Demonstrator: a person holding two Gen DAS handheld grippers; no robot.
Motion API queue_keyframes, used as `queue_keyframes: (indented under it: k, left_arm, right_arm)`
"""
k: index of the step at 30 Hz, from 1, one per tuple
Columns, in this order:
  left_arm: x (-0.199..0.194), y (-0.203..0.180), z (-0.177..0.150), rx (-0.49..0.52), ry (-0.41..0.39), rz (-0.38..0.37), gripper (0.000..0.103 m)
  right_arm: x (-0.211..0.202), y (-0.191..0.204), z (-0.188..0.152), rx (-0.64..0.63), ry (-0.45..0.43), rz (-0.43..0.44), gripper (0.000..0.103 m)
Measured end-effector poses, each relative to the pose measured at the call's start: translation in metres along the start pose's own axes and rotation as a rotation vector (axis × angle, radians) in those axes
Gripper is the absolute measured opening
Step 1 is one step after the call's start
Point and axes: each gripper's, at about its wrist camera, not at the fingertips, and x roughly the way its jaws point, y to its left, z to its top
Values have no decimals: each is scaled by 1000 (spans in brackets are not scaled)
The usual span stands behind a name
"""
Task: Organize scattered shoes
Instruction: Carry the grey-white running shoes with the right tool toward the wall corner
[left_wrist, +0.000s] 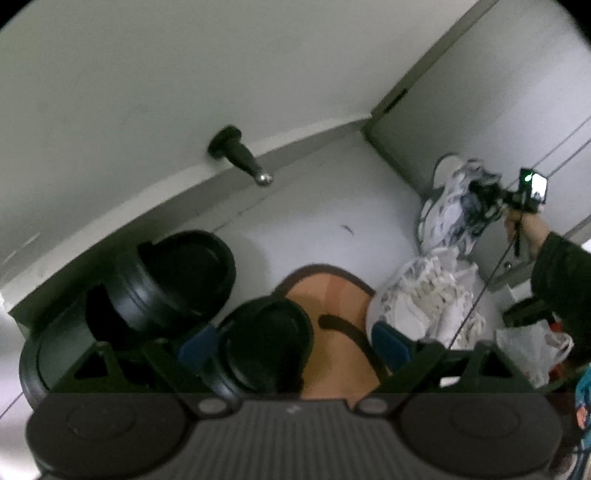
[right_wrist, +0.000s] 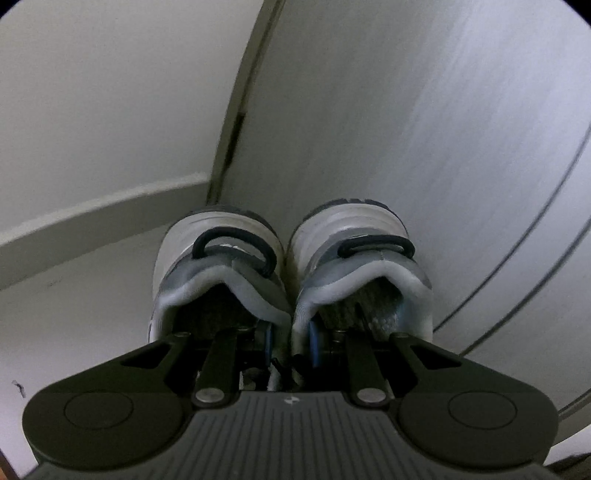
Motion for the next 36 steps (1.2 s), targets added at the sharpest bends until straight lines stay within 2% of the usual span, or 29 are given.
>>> queue_keyframes:
  k: [3, 6, 11, 22, 31, 36]
  left_arm:
    - [1, 3, 0, -12, -12, 11, 93]
    - [4, 6, -1, -32, -16, 20, 93]
    - [9, 11, -4, -45, -12, 21, 93]
    - [11, 18, -5, -53, -22, 1, 93]
    - [14, 26, -2, -75, -43, -19, 93]
    - [14, 30, -3, -70, -59, -39, 93]
  right_arm:
    - [11, 14, 2, 27, -11, 11, 21]
    - [40, 38, -6, -38, 3, 31, 21]
    - [40, 73, 15, -124, 9, 73, 21]
    - [59, 158, 26, -283, 59, 144, 22]
    - [73, 187, 29, -372, 125, 108, 22]
    - [93, 204, 54, -381, 140, 86, 22]
